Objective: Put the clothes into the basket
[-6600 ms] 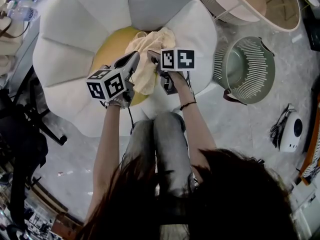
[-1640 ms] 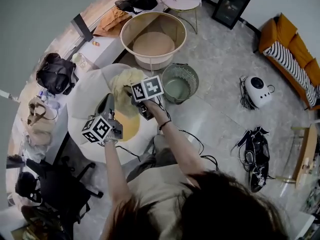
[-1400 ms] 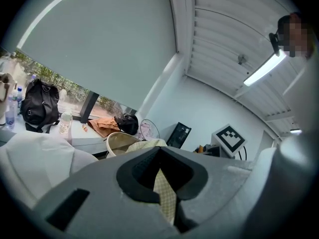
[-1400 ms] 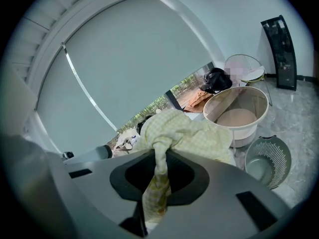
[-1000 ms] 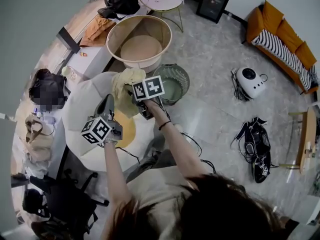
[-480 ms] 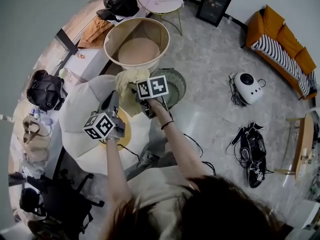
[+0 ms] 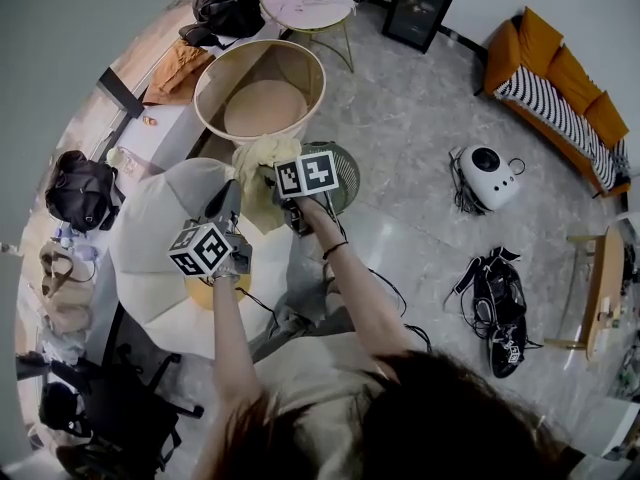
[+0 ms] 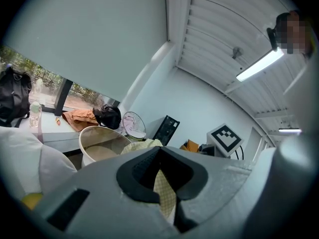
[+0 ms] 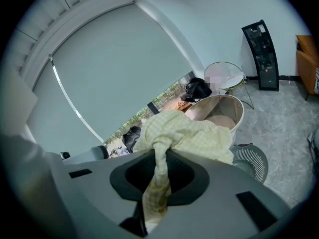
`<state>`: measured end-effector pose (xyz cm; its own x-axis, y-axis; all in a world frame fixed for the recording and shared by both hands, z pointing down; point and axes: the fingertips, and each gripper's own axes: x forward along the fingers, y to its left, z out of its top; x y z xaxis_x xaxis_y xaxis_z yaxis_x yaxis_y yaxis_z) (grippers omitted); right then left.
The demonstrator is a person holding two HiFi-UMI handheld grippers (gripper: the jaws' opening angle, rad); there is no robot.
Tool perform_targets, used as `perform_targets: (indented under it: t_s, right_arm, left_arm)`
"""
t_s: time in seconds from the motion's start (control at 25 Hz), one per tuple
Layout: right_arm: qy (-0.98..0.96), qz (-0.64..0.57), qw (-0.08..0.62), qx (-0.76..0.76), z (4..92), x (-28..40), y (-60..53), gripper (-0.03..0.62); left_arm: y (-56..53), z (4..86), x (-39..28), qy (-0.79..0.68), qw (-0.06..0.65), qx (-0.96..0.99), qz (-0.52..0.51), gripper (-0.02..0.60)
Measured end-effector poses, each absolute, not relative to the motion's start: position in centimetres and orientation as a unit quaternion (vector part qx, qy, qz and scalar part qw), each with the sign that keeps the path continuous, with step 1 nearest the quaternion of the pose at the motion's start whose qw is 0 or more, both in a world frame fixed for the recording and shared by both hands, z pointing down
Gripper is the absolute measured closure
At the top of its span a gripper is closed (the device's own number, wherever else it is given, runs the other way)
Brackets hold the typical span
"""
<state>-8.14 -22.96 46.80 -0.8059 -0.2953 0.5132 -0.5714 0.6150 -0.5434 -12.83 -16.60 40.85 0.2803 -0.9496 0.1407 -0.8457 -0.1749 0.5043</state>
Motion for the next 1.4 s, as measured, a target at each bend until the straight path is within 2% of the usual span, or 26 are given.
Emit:
perform_targets:
  t_s: [1.4]
  right_arm:
    - [-0.865, 0.372, 0.198, 0.273, 48.9, 5.0, -34.7, 0.540]
  left_arm:
    - [-29.1, 42.0, 0.1, -0.557, 0.264, 0.782, -0.091, 0.571]
